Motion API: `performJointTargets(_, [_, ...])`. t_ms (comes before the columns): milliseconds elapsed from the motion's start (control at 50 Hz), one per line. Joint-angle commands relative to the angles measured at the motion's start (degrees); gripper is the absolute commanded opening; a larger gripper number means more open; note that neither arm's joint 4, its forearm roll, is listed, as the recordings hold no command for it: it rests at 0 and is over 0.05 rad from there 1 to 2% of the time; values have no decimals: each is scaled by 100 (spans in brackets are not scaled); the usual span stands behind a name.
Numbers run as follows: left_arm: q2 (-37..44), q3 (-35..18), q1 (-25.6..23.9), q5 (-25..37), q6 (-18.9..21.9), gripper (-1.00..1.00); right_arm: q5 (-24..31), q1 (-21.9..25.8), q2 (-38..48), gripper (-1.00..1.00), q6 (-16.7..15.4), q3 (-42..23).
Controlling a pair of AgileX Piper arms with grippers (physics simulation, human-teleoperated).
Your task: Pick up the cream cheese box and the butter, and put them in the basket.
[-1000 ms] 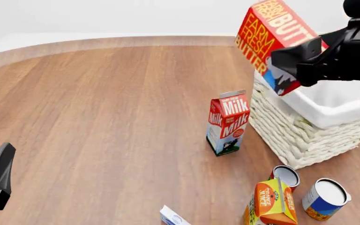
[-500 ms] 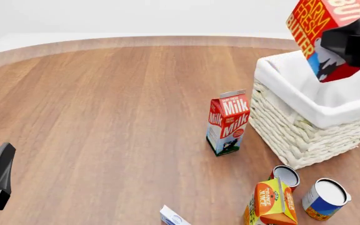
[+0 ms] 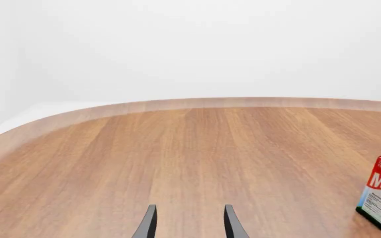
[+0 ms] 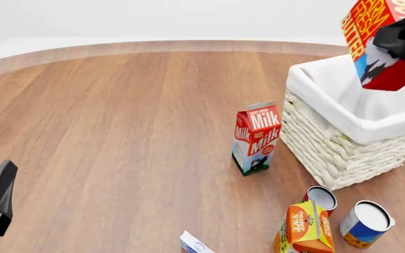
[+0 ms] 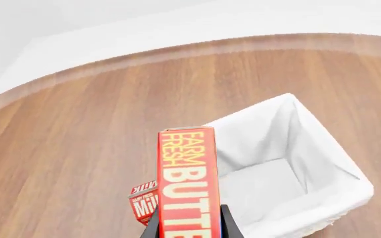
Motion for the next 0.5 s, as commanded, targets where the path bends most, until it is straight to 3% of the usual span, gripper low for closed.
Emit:
performJointTargets(20, [0, 0, 0, 0, 0, 100, 146, -96, 29, -100, 639, -266])
performJointTargets(320, [0, 0, 0, 0, 0, 100, 114, -763, 198, -100, 594, -53])
performJointTargets(500, [0, 0, 0, 0, 0, 100, 408, -956, 322, -100, 560, -109])
